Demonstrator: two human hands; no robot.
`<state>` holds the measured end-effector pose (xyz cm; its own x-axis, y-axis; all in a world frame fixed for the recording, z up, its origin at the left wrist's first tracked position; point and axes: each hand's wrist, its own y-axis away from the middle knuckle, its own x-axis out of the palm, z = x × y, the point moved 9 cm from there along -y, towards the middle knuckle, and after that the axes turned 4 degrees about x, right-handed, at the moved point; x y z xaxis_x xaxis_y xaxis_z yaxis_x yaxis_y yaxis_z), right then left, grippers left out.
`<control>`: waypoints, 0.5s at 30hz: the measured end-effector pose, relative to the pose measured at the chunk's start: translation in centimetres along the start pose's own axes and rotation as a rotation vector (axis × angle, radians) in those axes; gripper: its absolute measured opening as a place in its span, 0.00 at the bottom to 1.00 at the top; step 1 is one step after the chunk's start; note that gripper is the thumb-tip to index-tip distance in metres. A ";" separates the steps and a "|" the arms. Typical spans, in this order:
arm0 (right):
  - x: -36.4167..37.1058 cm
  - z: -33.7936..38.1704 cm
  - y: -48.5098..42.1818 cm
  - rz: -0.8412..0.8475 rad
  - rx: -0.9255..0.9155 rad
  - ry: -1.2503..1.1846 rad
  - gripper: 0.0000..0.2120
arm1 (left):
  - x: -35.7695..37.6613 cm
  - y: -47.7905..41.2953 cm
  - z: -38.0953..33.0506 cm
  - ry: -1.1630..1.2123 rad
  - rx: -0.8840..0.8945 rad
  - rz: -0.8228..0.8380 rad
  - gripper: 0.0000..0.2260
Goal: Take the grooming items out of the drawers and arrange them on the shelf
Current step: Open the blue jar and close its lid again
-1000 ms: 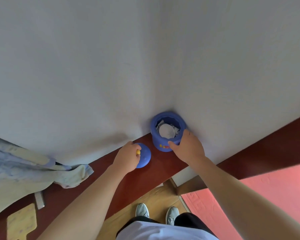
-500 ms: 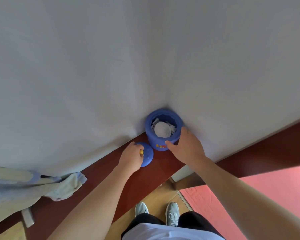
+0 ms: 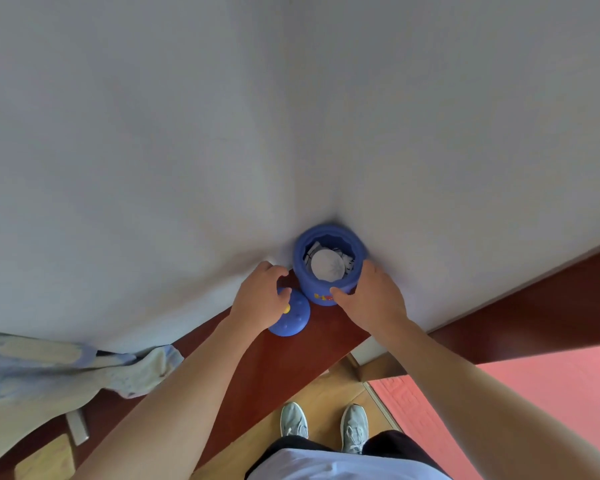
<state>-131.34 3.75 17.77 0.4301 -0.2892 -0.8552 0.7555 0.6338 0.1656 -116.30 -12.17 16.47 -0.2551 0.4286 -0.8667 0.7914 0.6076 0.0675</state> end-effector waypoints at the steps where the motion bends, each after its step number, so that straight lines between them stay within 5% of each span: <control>1: 0.0 0.0 0.0 0.003 0.001 -0.012 0.31 | -1.0 -0.2 -0.7 0.004 0.016 -0.025 0.14; 6: -0.1 0.1 0.0 0.005 0.003 -0.040 0.30 | -3.7 -1.9 -4.7 0.027 0.093 -0.049 0.16; 15: -0.2 -0.2 0.1 0.016 0.021 -0.122 0.29 | -0.7 -5.7 -9.1 -0.025 0.137 0.143 0.11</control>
<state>-131.45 3.99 17.89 0.4984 -0.3651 -0.7863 0.7577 0.6243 0.1904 -125.70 -9.88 21.15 -0.1221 0.4859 -0.8654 0.8870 0.4446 0.1245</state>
